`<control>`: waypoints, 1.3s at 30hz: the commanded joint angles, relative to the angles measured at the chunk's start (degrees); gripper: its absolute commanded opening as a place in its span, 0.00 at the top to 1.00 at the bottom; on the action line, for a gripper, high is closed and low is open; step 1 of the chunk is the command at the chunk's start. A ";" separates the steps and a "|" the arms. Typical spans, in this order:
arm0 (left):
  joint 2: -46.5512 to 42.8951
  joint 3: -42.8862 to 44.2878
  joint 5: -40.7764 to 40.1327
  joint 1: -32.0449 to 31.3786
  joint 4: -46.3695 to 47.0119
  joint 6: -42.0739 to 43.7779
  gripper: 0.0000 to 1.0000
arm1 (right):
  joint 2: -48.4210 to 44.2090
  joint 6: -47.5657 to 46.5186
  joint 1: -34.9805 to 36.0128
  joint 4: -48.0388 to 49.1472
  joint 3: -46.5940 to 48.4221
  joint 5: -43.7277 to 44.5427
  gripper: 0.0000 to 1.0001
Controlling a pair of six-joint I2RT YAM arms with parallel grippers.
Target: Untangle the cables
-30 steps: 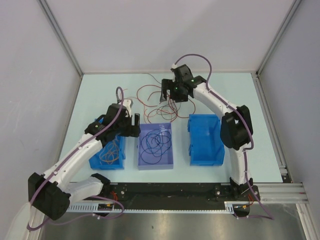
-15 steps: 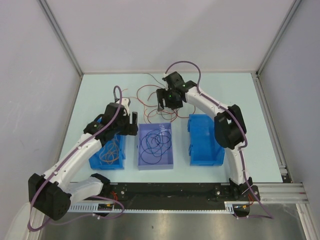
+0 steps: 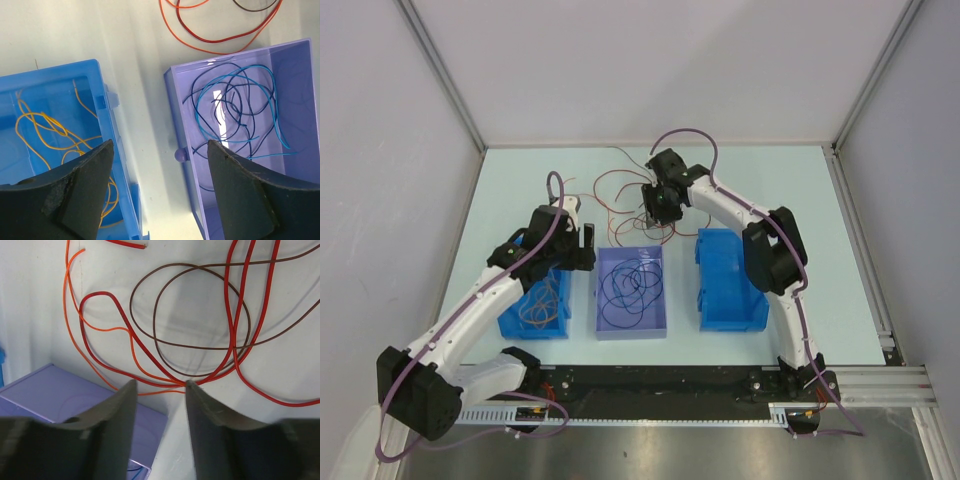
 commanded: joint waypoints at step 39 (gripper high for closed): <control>-0.32 0.19 -0.28 0.43 1.45 0.81 0.21 | 3.58 -2.74 0.50 -0.75 6.41 0.20 0.57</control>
